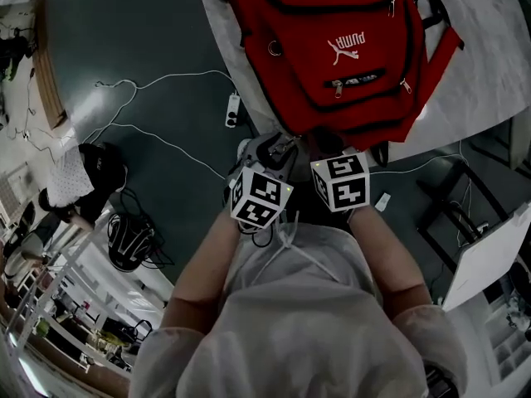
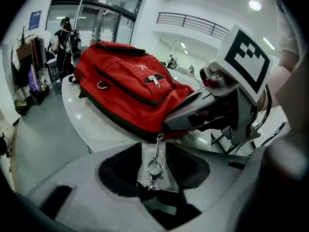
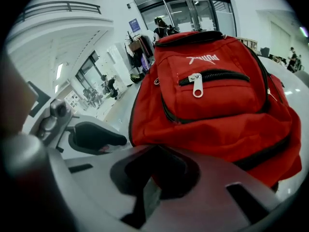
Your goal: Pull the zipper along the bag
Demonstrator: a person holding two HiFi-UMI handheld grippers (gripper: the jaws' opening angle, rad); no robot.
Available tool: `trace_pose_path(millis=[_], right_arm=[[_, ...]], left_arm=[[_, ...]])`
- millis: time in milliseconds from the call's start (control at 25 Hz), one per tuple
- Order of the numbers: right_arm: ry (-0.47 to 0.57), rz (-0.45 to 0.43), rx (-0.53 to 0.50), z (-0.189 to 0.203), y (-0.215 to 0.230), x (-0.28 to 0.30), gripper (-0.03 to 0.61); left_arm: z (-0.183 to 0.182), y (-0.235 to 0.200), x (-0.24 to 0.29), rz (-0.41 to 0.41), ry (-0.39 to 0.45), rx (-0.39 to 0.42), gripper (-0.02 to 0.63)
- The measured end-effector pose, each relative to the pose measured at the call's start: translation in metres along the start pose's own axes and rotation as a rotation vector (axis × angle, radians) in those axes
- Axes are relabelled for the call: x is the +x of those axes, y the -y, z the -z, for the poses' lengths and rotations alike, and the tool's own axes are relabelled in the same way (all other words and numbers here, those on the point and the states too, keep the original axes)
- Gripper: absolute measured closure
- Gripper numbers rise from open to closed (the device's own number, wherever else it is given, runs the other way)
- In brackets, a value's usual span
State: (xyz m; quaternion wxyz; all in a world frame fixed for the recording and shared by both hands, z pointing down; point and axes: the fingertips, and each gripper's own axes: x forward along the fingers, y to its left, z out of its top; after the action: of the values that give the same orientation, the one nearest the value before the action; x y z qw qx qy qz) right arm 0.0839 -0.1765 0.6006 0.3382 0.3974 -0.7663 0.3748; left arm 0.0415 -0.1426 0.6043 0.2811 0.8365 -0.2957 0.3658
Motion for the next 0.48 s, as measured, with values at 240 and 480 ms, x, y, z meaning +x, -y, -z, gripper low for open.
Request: trace_pose_path(millis=[240,480], right_arm=[[-0.011,-0.051,0.016,-0.001,0.0,0.0,0.551],[-0.019,-0.07,0.019,0.0,0.001,0.002,0.551]], left_arm=[[-0.002,0.0,0.01,-0.048,-0.072,0.065,0.48],[-0.001,-0.005,0.013,-0.109,-0.108,0.089,0.512]])
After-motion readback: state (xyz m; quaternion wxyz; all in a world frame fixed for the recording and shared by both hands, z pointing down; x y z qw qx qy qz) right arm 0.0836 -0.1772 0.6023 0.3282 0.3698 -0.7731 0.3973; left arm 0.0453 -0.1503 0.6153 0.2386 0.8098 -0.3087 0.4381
